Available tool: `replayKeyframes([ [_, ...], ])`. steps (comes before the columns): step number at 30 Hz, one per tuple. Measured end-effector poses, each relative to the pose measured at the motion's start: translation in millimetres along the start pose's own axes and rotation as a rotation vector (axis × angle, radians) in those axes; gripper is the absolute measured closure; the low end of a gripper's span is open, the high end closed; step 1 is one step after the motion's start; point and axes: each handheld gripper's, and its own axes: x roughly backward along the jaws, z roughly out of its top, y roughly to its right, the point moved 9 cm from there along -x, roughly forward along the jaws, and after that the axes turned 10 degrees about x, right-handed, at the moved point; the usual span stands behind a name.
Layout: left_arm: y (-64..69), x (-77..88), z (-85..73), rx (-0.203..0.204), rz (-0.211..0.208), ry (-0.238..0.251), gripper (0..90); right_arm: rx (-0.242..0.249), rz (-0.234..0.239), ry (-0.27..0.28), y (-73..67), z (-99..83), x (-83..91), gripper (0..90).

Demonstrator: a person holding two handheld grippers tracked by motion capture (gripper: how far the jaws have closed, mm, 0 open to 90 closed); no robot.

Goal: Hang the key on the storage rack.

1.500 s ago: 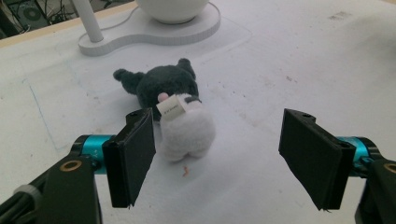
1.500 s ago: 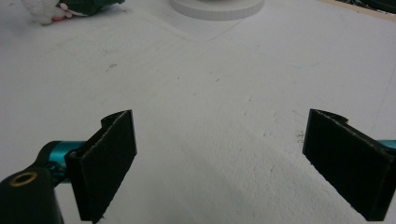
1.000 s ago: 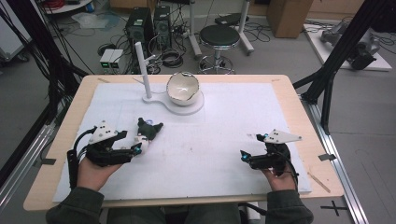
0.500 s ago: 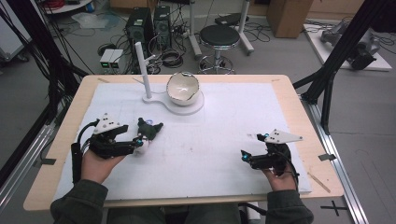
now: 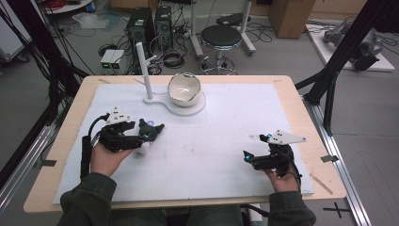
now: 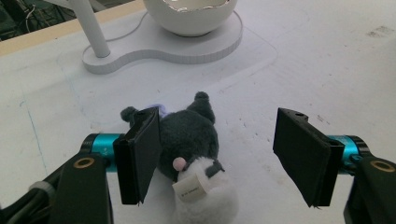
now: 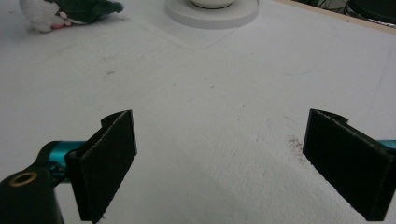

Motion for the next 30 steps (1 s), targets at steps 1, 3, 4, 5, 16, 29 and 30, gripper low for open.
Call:
replayKeyframes([
  [1,-0.6,-1.1,0.8,0.0,0.003,0.0,32.3,-0.001,0.001,0.001,-0.1,0.2,0.0,8.9],
  [3,-2.0,-3.4,1.8,0.003,0.013,-0.002,32.4,0.004,0.001,0.004,0.0,0.5,-0.2,8.9],
  [4,-2.5,-4.7,1.7,0.005,0.012,-0.005,32.5,0.004,0.001,0.003,0.0,0.5,-0.1,8.9],
  [5,-2.8,-5.9,1.6,0.01,0.013,-0.007,32.6,0.004,0.001,0.003,0.0,0.6,0.0,8.9],
  [16,-6.3,-18.9,-1.1,0.024,0.026,-0.042,33.2,0.0,0.002,0.003,-0.6,0.9,-0.6,8.9],
  [29,-10.1,-33.5,-8.4,0.018,0.063,-0.098,33.9,0.006,0.0,0.006,0.1,1.1,0.4,8.9],
  [30,-10.3,-34.1,-9.0,0.018,0.067,-0.102,33.9,0.006,0.0,0.006,0.2,1.0,0.4,8.9],
])
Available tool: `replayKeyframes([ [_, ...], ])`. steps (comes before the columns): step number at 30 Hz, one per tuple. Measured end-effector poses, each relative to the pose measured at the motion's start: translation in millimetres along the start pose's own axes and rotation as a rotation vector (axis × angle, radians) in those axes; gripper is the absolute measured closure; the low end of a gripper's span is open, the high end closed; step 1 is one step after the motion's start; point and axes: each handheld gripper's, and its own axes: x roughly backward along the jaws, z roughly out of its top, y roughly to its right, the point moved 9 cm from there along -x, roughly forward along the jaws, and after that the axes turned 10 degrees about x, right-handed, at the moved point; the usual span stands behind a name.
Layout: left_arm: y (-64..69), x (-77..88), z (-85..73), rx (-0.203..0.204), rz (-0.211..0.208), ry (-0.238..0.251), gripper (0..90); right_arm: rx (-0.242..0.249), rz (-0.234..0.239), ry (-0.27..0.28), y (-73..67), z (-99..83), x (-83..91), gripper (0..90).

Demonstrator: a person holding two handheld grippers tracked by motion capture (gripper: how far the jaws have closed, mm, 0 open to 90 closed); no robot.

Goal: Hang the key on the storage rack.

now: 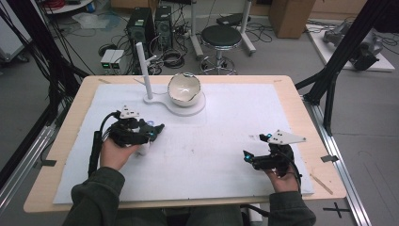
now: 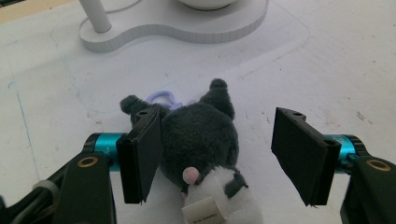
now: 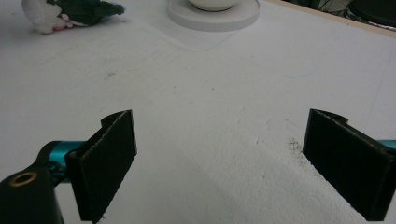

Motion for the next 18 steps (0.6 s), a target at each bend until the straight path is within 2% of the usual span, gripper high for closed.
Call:
replayKeyframes([
  [15,-0.8,-9.4,-7.3,-0.007,0.048,-0.044,36.2,-0.001,-0.001,0.005,-0.9,1.2,1.2,8.9],
  [18,-0.8,-11.9,-8.5,0.002,0.051,-0.05,36.2,0.006,-0.002,0.011,-0.6,1.8,1.2,8.9],
])
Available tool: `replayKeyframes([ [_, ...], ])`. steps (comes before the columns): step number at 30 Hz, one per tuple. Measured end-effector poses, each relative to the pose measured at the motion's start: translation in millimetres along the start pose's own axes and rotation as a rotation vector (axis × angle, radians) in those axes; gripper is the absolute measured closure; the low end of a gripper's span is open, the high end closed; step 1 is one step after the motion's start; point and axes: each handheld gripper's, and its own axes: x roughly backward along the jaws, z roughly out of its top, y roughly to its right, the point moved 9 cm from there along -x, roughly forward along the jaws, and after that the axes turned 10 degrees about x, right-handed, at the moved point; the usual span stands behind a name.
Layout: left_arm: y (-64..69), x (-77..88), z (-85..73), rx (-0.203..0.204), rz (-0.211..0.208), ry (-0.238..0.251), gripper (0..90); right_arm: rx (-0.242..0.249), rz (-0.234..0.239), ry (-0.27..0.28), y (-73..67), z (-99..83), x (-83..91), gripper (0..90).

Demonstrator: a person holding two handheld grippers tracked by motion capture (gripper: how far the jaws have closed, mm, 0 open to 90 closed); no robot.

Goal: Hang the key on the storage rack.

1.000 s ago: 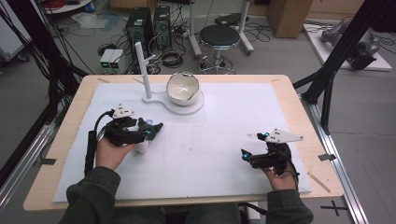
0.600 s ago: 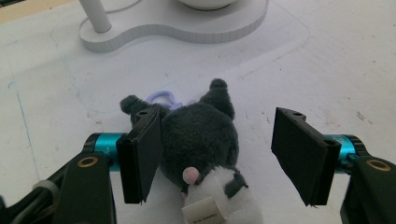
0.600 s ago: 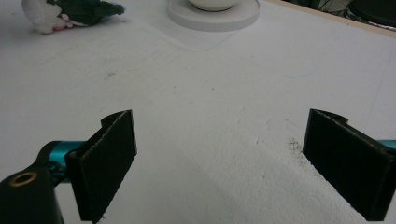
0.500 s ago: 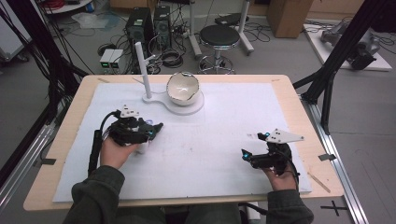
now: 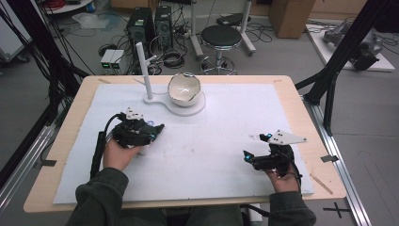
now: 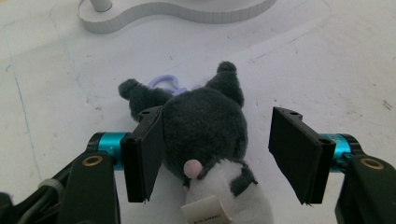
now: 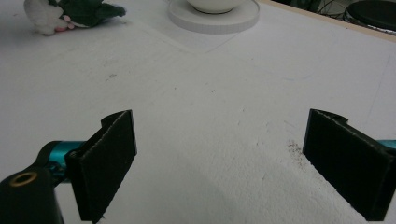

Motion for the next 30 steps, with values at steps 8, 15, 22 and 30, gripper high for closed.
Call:
replayKeyframes([
  [8,-1.5,-6.7,-4.7,-0.014,0.024,-0.024,36.5,0.0,-0.001,0.0,0.1,-0.2,1.0,8.9],
  [15,-5.4,-13.9,-13.5,0.011,0.037,-0.031,36.6,-0.001,-0.002,0.002,0.1,0.0,1.1,8.9],
  [22,-7.6,-14.5,-12.9,0.007,0.07,-0.023,37.1,-0.001,-0.001,0.001,-0.6,0.4,1.0,8.9],
  [30,-8.5,-19.5,-16.5,0.008,0.099,-0.047,35.0,0.0,-0.002,0.004,0.0,0.3,0.9,8.9],
])
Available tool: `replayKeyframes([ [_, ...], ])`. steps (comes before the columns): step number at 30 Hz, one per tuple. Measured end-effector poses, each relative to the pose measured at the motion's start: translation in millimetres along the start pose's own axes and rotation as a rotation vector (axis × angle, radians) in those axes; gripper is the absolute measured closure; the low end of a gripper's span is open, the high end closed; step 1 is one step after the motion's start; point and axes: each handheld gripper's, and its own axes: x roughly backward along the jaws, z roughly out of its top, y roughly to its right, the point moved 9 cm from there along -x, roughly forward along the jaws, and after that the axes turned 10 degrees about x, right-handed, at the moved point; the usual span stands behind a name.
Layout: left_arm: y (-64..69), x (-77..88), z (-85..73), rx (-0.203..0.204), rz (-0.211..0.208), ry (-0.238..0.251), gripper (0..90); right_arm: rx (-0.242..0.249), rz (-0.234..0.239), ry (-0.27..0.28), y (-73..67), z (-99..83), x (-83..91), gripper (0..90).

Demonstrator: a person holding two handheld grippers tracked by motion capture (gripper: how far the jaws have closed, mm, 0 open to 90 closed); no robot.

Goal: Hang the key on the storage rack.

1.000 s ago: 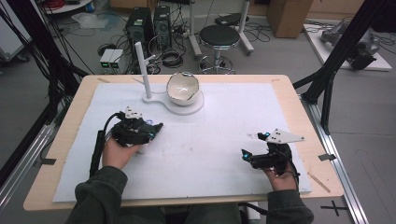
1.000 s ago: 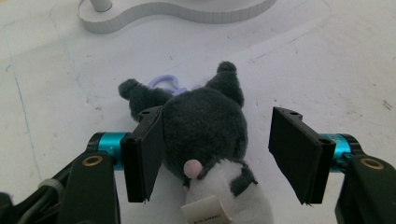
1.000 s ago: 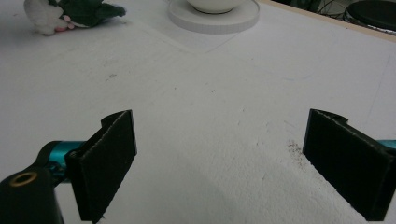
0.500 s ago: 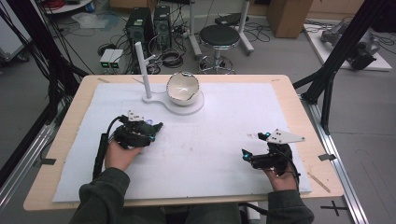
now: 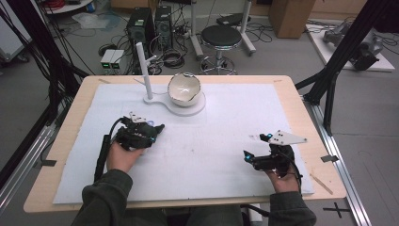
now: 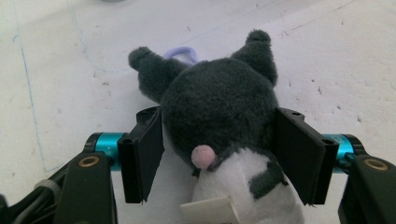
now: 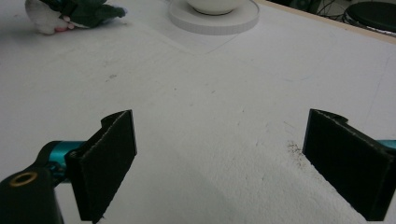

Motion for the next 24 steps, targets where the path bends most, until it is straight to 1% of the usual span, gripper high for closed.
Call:
replayKeyframes([
  [2,1.3,-0.7,-0.7,-0.001,-0.003,-0.007,36.5,0.0,0.0,-0.001,0.1,0.0,0.4,8.9],
  [6,3.0,-2.6,-2.3,-0.014,0.012,-0.014,36.4,-0.004,0.0,-0.002,-0.4,-0.1,0.7,8.9],
  [7,3.1,-2.7,-2.5,-0.017,0.009,-0.017,36.4,-0.004,0.0,-0.002,-0.4,-0.1,0.7,8.9],
  [9,2.7,-2.8,-2.5,-0.012,0.006,-0.019,36.8,-0.002,0.001,-0.002,-0.4,-0.1,0.8,8.9],
  [13,2.0,-2.7,-2.3,-0.007,0.0,-0.017,40.8,-0.004,0.002,-0.001,-0.4,0.0,0.7,8.9],
  [14,2.0,-2.2,-2.8,-0.011,0.001,-0.022,42.1,-0.002,0.0,-0.002,-0.3,-0.1,0.7,8.9],
  [17,2.6,-1.5,-2.7,-0.027,0.005,-0.014,44.0,-0.003,0.0,-0.001,-0.4,0.0,0.7,8.9],
  [18,2.9,-1.1,-3.0,-0.027,0.007,-0.014,44.7,-0.001,0.001,-0.001,-0.4,-0.1,0.8,8.9],
  [22,3.5,0.4,-3.5,-0.033,-0.002,0.0,47.3,-0.002,0.0,0.0,0.0,-0.3,1.0,8.9],
  [24,3.0,1.9,-4.5,-0.039,-0.009,-0.002,47.9,-0.002,0.002,0.0,0.1,-0.3,0.7,8.9],
])
